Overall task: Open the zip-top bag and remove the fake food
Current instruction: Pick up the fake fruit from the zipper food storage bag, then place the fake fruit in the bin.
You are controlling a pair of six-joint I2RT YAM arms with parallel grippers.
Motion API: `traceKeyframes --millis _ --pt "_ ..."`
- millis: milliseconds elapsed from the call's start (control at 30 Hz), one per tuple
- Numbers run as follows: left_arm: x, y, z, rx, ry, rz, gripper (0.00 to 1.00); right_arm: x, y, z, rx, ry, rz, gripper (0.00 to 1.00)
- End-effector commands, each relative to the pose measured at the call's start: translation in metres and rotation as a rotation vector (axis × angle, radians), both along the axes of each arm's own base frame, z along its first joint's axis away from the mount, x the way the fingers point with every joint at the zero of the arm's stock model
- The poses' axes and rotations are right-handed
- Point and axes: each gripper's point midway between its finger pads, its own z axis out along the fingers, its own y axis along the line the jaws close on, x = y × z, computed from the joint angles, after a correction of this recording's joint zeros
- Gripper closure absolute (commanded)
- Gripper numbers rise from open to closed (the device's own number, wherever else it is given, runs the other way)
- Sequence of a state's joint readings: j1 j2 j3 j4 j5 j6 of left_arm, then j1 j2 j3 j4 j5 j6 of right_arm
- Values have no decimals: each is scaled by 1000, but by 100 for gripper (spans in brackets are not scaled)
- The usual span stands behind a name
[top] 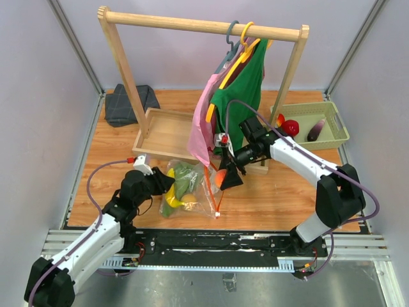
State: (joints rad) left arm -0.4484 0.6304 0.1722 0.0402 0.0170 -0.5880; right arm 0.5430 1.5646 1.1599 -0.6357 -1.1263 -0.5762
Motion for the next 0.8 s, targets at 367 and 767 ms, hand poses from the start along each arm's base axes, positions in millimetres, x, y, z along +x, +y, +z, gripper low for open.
traceKeyframes --millis 367,767 --pt "11 10 46 -38 -122 82 30 -34 -46 9 -32 -276 204 86" --pt "15 5 82 -82 -205 65 26 -37 -76 12 -56 -342 176 85"
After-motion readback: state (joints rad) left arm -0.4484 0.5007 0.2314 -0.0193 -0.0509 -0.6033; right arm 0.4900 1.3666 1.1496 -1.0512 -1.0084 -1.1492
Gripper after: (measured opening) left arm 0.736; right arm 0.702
